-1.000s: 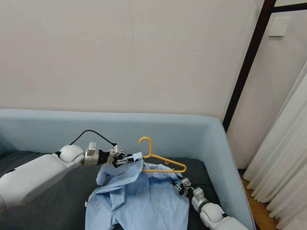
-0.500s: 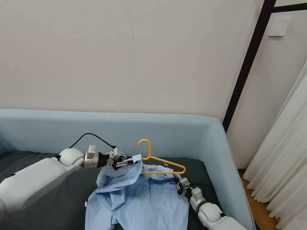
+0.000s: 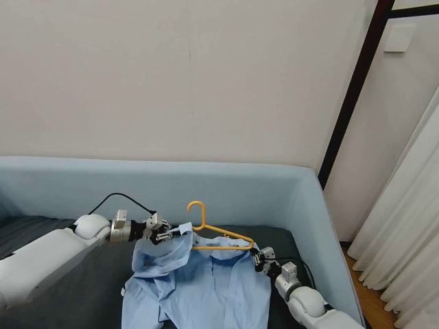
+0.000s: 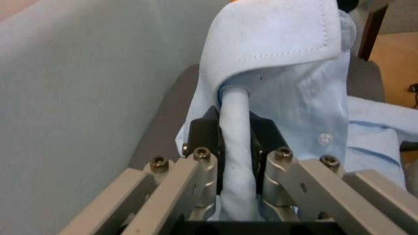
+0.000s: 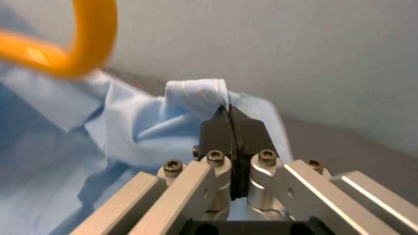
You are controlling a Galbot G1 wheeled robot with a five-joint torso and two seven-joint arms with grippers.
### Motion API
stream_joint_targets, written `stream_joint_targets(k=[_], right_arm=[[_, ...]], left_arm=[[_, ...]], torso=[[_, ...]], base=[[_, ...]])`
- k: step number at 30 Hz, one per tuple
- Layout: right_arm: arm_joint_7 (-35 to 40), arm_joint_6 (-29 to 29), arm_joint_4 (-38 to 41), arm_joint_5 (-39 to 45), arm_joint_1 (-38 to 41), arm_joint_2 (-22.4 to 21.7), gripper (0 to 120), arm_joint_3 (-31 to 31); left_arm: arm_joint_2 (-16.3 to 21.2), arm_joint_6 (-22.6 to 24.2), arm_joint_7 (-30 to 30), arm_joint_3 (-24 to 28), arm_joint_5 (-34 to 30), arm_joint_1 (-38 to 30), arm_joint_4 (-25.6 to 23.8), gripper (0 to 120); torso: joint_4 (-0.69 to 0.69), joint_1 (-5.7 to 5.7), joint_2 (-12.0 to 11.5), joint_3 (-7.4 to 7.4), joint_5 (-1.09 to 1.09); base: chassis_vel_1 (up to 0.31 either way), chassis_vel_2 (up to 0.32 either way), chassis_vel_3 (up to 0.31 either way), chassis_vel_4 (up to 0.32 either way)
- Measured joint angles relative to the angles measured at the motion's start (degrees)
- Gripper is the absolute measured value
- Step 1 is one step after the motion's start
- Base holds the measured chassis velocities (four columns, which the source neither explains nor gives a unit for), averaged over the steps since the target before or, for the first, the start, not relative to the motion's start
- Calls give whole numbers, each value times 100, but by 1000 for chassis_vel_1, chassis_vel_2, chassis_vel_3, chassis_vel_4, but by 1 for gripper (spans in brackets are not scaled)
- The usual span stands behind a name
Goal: Pick up the clothes from the sofa and hang them on the clothes hanger.
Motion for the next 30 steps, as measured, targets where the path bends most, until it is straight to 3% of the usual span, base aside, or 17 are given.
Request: stream_joint_targets(k=[12,17,24,30], right_arm=[[225,-164,1026,265,165,-791,0,111],[436,-283,1701,452,274,-1248,0,214],[592,-351,2045,694,464,-1459,0,324],[822,-538,2815,924,532,-1741,0,469]], left_arm=[[26,-6,-4,-42,135,-91,9,7],[224,-14,4,-124,236,-92,4,7],[208,-9,-186,-130,336,-110,-85,7],[160,9,-337,-94,511,-234,11,7]], torso=[[-1,0,0,0,1],[1,0,0,0,2],[-1,0,0,0,1],[-1,1,0,0,1]], base=[[0,0,0,0],[0,0,0,0],[0,0,0,0],[0,0,0,0]])
